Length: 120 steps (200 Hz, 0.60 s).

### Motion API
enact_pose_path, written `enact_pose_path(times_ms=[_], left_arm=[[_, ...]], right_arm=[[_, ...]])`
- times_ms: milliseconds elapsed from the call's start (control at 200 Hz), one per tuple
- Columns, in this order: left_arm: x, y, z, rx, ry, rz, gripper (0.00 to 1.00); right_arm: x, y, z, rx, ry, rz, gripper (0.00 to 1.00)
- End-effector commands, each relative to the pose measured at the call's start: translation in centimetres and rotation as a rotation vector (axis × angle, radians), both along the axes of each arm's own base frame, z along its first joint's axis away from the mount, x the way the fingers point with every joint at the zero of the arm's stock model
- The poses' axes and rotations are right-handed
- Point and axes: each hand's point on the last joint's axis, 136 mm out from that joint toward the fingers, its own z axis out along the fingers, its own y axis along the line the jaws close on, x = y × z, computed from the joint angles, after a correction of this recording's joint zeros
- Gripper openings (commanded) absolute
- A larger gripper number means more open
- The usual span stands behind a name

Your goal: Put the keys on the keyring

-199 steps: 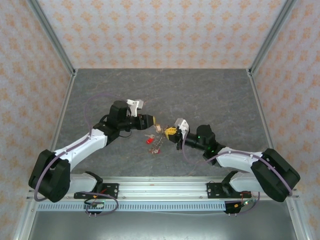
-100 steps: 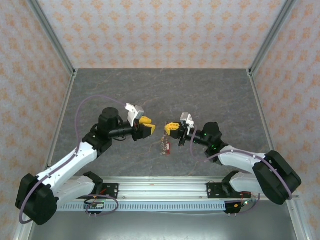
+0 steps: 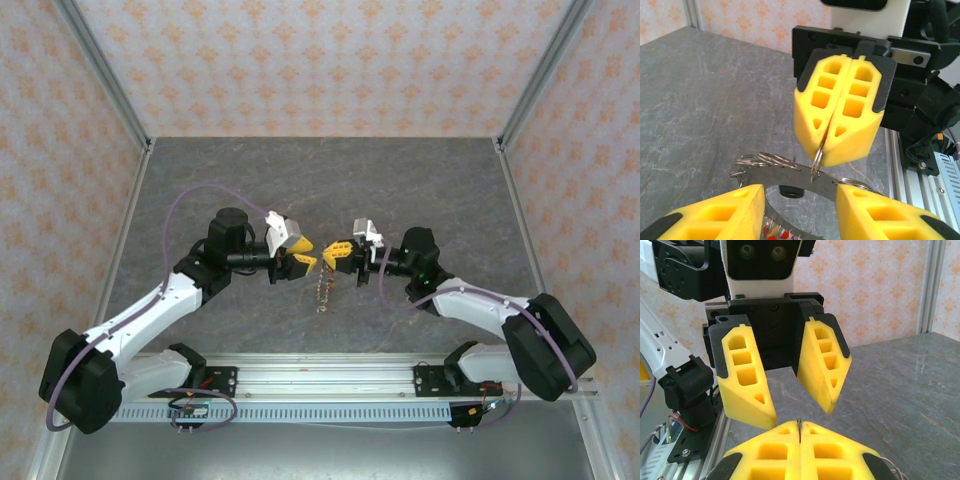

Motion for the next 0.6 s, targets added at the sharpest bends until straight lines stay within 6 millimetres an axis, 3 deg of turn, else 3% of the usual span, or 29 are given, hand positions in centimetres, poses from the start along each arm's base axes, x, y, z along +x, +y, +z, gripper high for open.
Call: enact_pose_path(times_ms=[0, 596], left_arm=[[-0.9, -0.5, 1.1, -0.003, -0.054, -0.077, 0.4], [-1.0, -1.1, 1.6, -0.02, -0.059, -0.122, 0.32]], right_arm=[[-0.5, 0.4, 2.7, 0.037, -0.116, 0.063, 0.0], [-0.6, 0.7, 3.3, 0.045, -0.113, 0.091, 0.0]])
